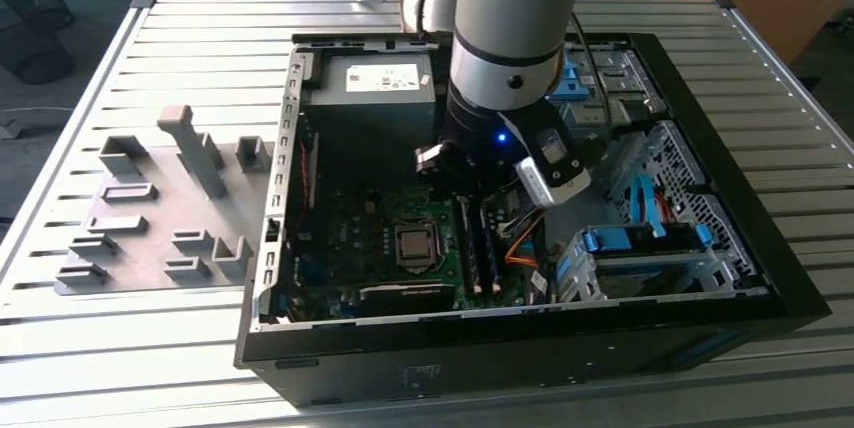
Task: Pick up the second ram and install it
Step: 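Press down the second ram until it locks into place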
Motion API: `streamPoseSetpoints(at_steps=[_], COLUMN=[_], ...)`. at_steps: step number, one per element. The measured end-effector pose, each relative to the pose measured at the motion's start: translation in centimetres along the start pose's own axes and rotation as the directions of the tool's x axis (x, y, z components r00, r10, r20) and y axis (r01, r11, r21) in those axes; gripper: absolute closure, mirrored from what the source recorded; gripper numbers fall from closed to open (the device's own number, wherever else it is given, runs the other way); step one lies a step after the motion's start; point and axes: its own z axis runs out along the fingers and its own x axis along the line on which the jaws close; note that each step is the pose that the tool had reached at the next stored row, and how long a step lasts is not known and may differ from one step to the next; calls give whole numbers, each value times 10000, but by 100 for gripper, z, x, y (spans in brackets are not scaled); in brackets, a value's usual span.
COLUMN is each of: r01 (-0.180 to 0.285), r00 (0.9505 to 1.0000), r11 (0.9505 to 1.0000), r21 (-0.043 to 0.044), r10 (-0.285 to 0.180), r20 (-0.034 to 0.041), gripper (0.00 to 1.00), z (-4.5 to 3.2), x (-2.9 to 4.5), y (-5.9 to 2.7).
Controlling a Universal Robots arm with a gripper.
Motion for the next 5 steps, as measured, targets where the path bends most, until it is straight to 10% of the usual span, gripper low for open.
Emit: streamPoseSetpoints(at_steps=[5], r01=[0], r00=[10000], r11=[10000], r21=[-2], r10=[0], r20=[-1], gripper=[89], z=[-1], x=[0], y=[0])
